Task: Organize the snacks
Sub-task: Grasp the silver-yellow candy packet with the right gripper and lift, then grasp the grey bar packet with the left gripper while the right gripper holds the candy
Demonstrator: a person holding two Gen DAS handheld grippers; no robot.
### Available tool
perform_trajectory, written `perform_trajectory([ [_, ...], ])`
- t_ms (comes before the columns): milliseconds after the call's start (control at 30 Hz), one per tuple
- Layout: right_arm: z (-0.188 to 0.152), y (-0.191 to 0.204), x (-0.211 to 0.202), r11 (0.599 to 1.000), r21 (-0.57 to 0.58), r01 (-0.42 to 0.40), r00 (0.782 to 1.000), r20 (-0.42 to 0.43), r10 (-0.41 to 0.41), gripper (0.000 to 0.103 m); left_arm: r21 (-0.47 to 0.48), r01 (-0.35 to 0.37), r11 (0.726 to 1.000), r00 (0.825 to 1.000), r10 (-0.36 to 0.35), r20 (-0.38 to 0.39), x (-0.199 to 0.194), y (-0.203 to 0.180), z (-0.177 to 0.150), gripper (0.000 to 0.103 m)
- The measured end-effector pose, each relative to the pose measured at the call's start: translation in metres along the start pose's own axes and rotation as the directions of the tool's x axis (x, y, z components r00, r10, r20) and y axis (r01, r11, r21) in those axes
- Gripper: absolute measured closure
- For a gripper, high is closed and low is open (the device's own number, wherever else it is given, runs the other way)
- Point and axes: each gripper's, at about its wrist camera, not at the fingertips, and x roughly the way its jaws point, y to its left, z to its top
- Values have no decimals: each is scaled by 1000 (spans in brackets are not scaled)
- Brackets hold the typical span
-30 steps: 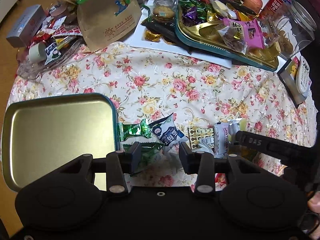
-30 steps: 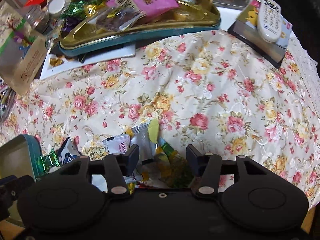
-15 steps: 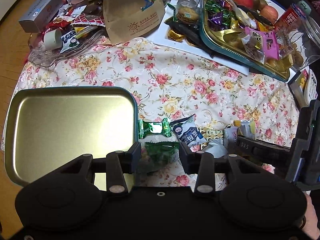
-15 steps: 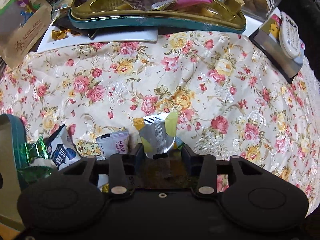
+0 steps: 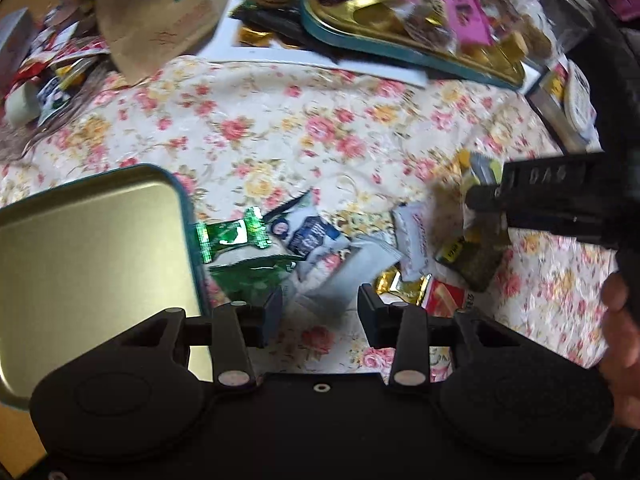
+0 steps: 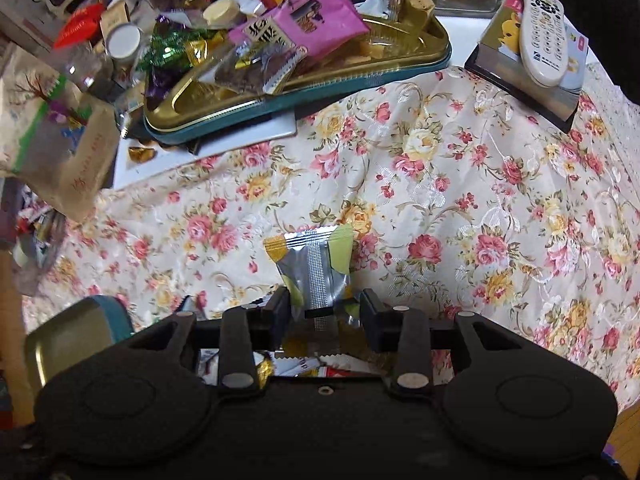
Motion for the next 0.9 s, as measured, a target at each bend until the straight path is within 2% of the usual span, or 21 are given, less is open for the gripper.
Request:
perform_trajectory([
  [233, -3, -6, -26, 998, 12, -64, 998, 4, 64, 63, 139, -30, 990, 999, 25, 37, 11, -30, -7, 54],
  [467, -5, -16, -48, 994, 12, -109, 994, 24, 109, 63, 159, -86, 983, 996, 85, 13, 33, -43, -8, 54],
  [600, -6, -22, -56, 993, 17, -118, 992, 35, 118, 63, 147, -81, 986, 997, 80, 10, 48, -46, -5, 54],
  [700, -6, -28, -61, 991, 30, -130, 991, 35, 129, 63, 123, -109, 986, 994, 110, -3, 62, -46, -2, 63],
  [733, -6, -29, -62, 990, 32, -134, 990, 35, 133, 63, 111, -107, 988, 994, 110, -21, 66, -45, -1, 74],
  [767, -6, -29, -64, 990, 32, -136, 990, 37, 135, 63, 94, -97, 991, 994, 101, -41, 70, -43, -1, 77],
  [900, -6, -31, -70, 992, 24, -125, 991, 59, 124, 63, 45, -78, 996, 996, 80, -39, 63, -40, -4, 77],
])
